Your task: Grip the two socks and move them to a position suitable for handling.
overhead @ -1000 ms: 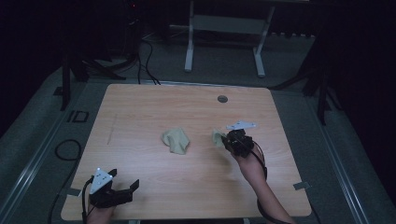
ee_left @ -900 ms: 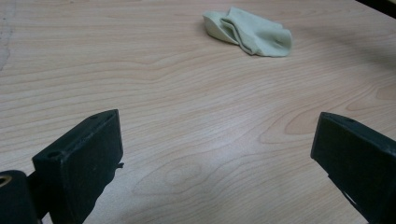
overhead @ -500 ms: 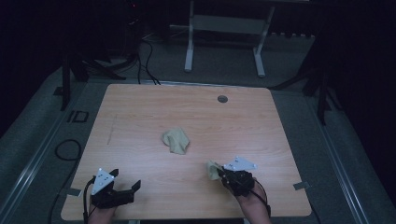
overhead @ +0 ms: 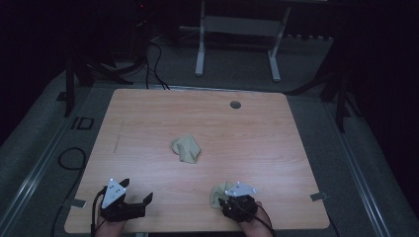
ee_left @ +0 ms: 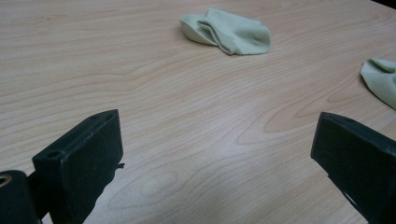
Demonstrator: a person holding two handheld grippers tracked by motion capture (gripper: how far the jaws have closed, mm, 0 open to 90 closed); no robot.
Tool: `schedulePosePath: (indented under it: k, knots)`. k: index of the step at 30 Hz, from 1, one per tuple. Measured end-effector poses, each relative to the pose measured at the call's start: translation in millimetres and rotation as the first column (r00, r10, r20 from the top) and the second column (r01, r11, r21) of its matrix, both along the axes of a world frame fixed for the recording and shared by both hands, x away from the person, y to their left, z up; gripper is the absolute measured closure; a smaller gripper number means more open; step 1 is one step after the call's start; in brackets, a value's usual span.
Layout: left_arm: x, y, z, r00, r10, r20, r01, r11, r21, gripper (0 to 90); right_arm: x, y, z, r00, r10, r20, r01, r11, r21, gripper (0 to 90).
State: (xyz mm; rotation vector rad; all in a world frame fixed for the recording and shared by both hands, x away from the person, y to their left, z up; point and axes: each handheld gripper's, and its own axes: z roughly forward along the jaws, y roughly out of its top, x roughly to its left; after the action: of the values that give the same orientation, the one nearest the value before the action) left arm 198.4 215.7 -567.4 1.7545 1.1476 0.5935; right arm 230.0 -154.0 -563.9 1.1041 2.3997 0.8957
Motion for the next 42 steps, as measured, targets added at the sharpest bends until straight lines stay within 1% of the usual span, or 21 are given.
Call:
schedulePosePath:
  k: [4, 7, 10, 14, 18, 19, 21, 22, 23, 24, 26, 27, 28, 31, 32, 34, 35, 36, 39, 40, 42]
  knots:
    - [0.8, -2.6, -0.5, 0.9999, -0.009, -0.006, 0.009, 1.0, -0.002, 2.1, -2.2, 4.9, -1.1, 0.9999, -0.014, 0.001, 0.014, 1.0, 0.004, 44.5]
    - [1.3, -6.7, 0.1, 0.9994, -0.035, -0.003, 0.035, 0.9991, 0.023, 2.1, -1.4, 7.7, -2.2, 0.9997, -0.024, 0.001, 0.024, 1.0, 0.015, 39.5]
    - [0.5, -12.4, 2.6, 0.998, -0.06, 0.02, 0.059, 0.997, 0.051, 2.1, -1.8, 13.6, -4.3, 0.9978, -0.066, 0.009, 0.066, 0.997, 0.026, 32.8]
    - [1.4, -25.5, 3.6, 0.9965, -0.082, 0.018, 0.081, 0.9947, 0.064, 2.1, 0.4, 24.4, -6.2, 0.9901, -0.139, 0.021, 0.138, 0.99, 0.031, 29.4]
    - [7.6, -39.6, 5.3, 0.9905, -0.137, -0.008, 0.138, 0.9877, 0.074, 2.1, 3.4, 33.9, -7.6, 0.9811, -0.191, 0.033, 0.19, 0.981, 0.04, 28.5]
    - [9.5, -43.1, 6.1, 0.9885, -0.151, -0.015, 0.151, 0.9869, 0.056, 2.2, 3.6, 36.0, -8.1, 0.9806, -0.193, 0.037, 0.191, 0.981, 0.043, 27.9]
    - [13.0, -49.3, 8.1, 0.9814, -0.189, -0.03, 0.19, 0.9815, 0.024, 2.3, 5.3, 39.8, -7.9, 0.983, -0.182, 0.025, 0.181, 0.982, 0.049, 22.5]
    - [14.5, -55.4, 10.6, 0.9741, -0.224, -0.029, 0.225, 0.9743, 0.015, 2.4, 6.0, 40.3, -7.0, 0.9847, -0.174, 0.016, 0.173, 0.984, 0.051, 21.9]
    - [14.8, -57.5, 11.6, 0.9725, -0.231, -0.027, 0.232, 0.9726, 0.017, 5.5, 6.0, 38.9, -3.6, 0.9861, -0.166, 0.004, 0.165, 0.983, 0.077, 22.6]
    - [15.9, -63.6, 14.2, 0.9688, -0.246, -0.026, 0.247, 0.9687, 0.025, 7.4, 6.1, 37.9, -2.0, 0.9867, -0.163, 0.007, 0.161, 0.984, 0.081, 22.7]
    - [18.0, -71.7, 17.4, 0.9577, -0.286, -0.031, 0.287, 0.9578, 0.019, 14.8, 6.3, 30.7, 8.4, 0.9909, -0.134, -0.004, 0.134, 0.984, 0.117, 28.0]
    - [19.2, -77.1, 19.1, 0.9473, -0.318, -0.038, 0.319, 0.9476, 0.019, 15.7, 6.3, 27.3, 13.1, 0.9928, -0.119, -0.012, 0.119, 0.984, 0.134, 31.5]
    - [20.1, -84.2, 20.9, 0.9346, -0.354, -0.038, 0.355, 0.9346, 0.027, 17.8, 5.9, 22.7, 19.7, 0.9947, -0.103, -0.007, 0.102, 0.983, 0.151, 37.8]
    - [22.5, -101.4, 23.9, 0.8985, -0.437, -0.038, 0.439, 0.8983, 0.029, 41.3, 3.1, 10.4, 38.6, 0.9983, -0.052, 0.024, 0.048, 0.988, 0.145, 50.7]
    - [24.6, -112.4, 24.5, 0.8774, -0.477, -0.048, 0.479, 0.8774, 0.028, 49.5, 2.8, 8.0, 41.3, 0.9991, -0.038, 0.019, 0.035, 0.988, 0.148, 52.8]
    - [27.9, -126.0, 24.1, 0.8568, -0.511, -0.067, 0.514, 0.8564, 0.043, 64.9, 0.7, 3.0, 43.7, 1.0, 0.0, -0.001, 0.001, 0.987, 0.159, 58.2]
    - [29.8, -131.6, 23.2, 0.8472, -0.526, -0.078, 0.53, 0.8471, 0.044, 69.5, -0.7, 2.1, 42.2, 0.9997, 0.021, -0.012, -0.019, 0.987, 0.157, 61.0]
    - [33.3, -142.7, 20.6, 0.837, -0.537, -0.106, 0.545, 0.836, 0.067, 73.7, -1.3, 1.8, 39.9, 0.9993, 0.033, -0.019, -0.03, 0.989, 0.144, 62.5]
    - [39.6, -158.2, 13.4, 0.8283, -0.541, -0.147, 0.557, 0.8229, 0.112, 83.9, -3.3, 2.1, 26.6, 0.9967, 0.061, -0.053, -0.056, 0.994, 0.094, 65.3]
    - [41.7, -162.2, 10.6, 0.8296, -0.535, -0.16, 0.555, 0.8201, 0.138, 85.9, -4.4, 1.5, 21.0, 0.9962, 0.063, -0.06, -0.058, 0.995, 0.079, 65.4]
    - [47.0, -166.9, 4.9, 0.8299, -0.526, -0.187, 0.553, 0.8197, 0.15, 88.8, -5.9, 0.8, 14.6, 0.9942, 0.071, -0.081, -0.066, 0.996, 0.06, 65.5]
